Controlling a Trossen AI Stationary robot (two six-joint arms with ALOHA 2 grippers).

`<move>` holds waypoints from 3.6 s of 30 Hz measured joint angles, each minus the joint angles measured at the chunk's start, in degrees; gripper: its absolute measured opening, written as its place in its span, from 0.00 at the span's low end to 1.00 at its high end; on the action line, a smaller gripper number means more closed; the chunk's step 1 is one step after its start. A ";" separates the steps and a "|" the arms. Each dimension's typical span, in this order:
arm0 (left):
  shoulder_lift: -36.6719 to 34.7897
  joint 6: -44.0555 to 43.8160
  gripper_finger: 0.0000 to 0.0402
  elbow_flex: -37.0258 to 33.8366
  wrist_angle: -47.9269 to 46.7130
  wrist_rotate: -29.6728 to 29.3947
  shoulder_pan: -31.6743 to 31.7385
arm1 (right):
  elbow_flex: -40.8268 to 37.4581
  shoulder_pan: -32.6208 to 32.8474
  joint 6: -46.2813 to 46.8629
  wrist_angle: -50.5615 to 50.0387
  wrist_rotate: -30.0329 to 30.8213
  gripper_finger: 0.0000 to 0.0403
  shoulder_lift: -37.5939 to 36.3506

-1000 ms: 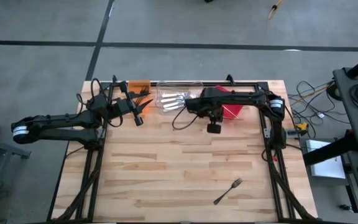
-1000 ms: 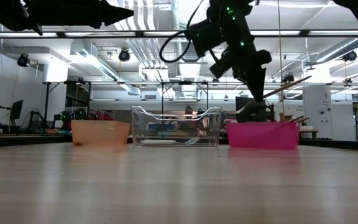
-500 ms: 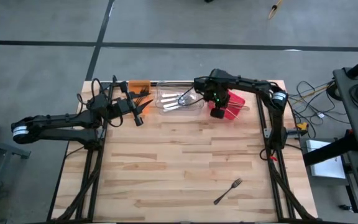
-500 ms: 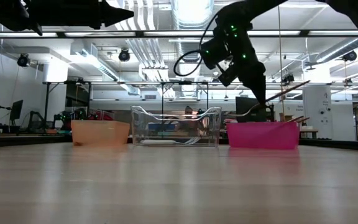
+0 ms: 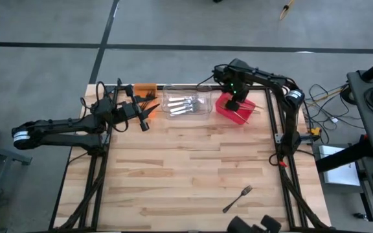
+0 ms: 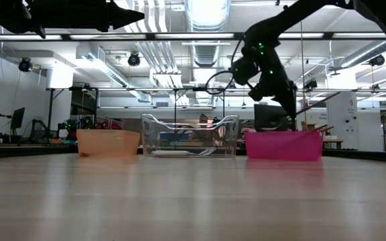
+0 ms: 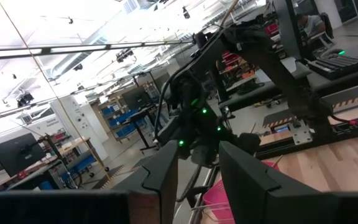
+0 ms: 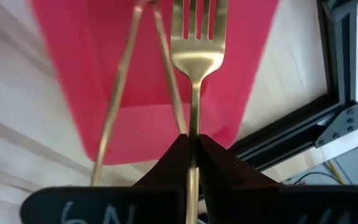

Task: Sort silverware by color (type)
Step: Put the gold fork into the red bin, then put the black fork into the orange bin

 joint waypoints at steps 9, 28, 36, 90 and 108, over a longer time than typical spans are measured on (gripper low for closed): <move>-0.02 0.02 0.25 0.00 -0.09 0.00 0.00 | -3.13 -3.33 -2.06 4.83 -0.02 0.03 0.00; -0.02 0.07 0.25 0.00 -0.13 0.00 0.02 | -4.18 -3.45 -2.22 11.37 -0.68 0.03 0.09; -0.02 0.07 0.25 0.00 -0.13 0.00 0.01 | -5.68 -3.43 -2.19 12.53 -0.67 0.03 0.09; -0.02 -4.47 0.25 0.02 -0.06 0.07 0.02 | -13.06 6.39 7.81 24.72 -0.13 0.17 -20.85; -0.02 -23.90 0.25 0.04 -10.22 0.70 -2.10 | -23.83 34.57 15.74 30.01 -3.41 0.17 -34.71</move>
